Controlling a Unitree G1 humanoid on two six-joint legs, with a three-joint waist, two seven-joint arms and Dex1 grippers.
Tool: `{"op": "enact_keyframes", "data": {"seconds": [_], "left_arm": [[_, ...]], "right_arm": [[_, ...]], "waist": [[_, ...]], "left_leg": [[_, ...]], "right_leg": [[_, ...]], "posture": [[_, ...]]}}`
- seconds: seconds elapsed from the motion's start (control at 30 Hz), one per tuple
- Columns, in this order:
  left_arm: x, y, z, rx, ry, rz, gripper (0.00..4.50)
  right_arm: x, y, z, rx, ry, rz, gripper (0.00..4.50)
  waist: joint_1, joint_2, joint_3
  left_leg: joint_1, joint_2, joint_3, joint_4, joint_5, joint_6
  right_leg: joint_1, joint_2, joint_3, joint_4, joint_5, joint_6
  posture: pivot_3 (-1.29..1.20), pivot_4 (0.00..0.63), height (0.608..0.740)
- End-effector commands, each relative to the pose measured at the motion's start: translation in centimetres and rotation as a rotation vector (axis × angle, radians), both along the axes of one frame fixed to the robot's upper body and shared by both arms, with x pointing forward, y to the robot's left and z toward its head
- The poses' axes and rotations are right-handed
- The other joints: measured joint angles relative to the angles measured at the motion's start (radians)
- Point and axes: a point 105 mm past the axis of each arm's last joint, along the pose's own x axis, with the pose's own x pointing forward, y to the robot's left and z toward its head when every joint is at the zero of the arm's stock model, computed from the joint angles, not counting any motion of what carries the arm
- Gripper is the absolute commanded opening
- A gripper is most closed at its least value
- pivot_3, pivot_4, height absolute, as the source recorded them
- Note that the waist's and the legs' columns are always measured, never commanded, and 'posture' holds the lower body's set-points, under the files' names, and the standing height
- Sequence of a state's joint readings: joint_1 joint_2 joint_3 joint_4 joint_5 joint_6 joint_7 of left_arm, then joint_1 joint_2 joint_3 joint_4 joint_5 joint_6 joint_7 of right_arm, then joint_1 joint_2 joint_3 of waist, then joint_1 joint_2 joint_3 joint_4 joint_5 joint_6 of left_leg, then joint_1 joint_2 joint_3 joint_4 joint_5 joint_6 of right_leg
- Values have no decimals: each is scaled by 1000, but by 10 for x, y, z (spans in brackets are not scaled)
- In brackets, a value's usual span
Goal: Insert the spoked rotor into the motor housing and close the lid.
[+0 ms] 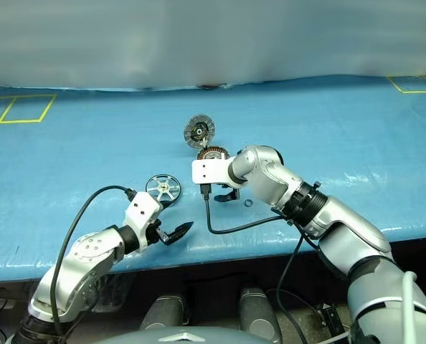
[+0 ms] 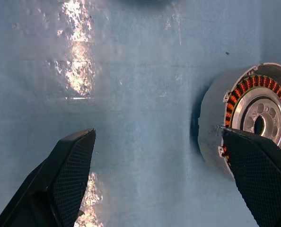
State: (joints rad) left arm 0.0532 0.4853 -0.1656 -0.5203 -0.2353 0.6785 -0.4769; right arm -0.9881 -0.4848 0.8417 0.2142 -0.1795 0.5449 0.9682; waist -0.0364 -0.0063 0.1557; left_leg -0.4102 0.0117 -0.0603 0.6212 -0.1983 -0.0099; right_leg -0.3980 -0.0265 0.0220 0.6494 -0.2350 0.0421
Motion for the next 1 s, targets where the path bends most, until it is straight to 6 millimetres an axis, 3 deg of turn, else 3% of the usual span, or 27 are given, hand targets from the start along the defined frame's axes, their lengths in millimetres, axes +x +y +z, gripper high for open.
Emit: {"op": "enact_keyframes", "data": {"seconds": [0.03,0.5,1.0], "left_arm": [[-1,-6,15,-12,-78,-11,4482],[-5,-5,12,-16,-77,6,4482],[-10,-4,8,-14,-71,29,4482]], "right_arm": [[11,4,13,-31,-53,41,4500],[49,5,20,-94,-118,-4,4500],[54,25,26,-49,-66,31,4500]], "waist": [[0,0,0],[0,1,0],[-3,1,1]], "left_leg": [[0,0,0,0,0,0],[0,0,0,-1,0,0],[7,1,0,-3,0,0]], "right_leg": [[0,0,0,0,0,0],[0,0,0,1,3,-4],[-1,2,0,12,-1,-11]], "posture": [[0,150,740],[0,150,740],[0,150,740]]}}
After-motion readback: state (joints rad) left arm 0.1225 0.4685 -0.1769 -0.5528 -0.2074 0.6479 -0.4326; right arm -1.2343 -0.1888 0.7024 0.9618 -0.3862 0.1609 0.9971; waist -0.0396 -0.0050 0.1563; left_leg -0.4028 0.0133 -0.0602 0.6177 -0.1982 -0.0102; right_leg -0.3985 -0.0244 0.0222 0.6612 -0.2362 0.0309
